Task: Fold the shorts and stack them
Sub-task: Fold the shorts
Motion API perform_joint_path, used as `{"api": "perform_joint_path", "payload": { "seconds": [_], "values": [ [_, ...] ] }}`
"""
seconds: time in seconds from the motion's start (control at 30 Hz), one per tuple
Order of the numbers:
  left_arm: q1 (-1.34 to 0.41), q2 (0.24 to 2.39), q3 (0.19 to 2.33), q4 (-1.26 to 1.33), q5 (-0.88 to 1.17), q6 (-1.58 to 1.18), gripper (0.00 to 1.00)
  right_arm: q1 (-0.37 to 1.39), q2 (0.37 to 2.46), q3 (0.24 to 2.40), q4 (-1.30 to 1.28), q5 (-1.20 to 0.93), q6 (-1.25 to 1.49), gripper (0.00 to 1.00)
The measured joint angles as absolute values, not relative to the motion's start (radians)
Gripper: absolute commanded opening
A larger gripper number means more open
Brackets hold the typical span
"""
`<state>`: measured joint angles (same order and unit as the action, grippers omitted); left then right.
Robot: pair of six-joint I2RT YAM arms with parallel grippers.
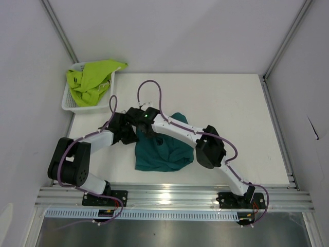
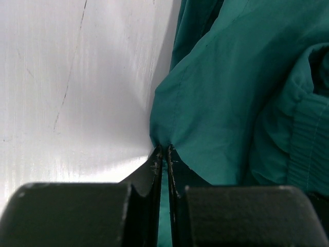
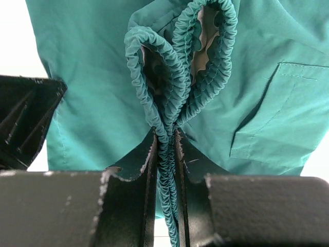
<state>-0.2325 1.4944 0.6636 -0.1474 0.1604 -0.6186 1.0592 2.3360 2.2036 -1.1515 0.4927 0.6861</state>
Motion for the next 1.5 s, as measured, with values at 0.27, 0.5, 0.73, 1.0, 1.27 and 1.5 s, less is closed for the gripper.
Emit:
{"api": "perform_joint_path", "payload": {
  "seconds": [0.27,0.5,0.73,1.0,1.27,1.5],
  "values": [
    [-0.233,1.455,0.621,-0.134,0.160,-0.620,0.08,1.060,2.337,2.198,-1.083,0.481,0.723,0.42],
    [-0.233,1.455,0.621,-0.133,0.161,-0.620,0.07,1.065,2.190,1.937,-0.847,0.422,0.717,0.61],
    [-0.233,1.452,0.620,-0.136,0.160,-0.620,0.07,1.051,1.883,1.599,-0.550,0.329,0.709,0.45],
    [-0.233,1.418,0.617,-0.176,0.157,-0.620,0.08,0.930,1.735,1.369,-0.273,0.175,0.728,0.58],
    [-0.233,1.292,0.617,-0.255,0.134,-0.624,0.20,0.910,1.835,1.381,-0.231,0.125,0.688,0.79],
    [-0.223,1.203,0.617,-0.290,0.135,-0.630,0.25,0.911,1.937,1.438,-0.231,0.124,0.643,0.79]
  ]
}}
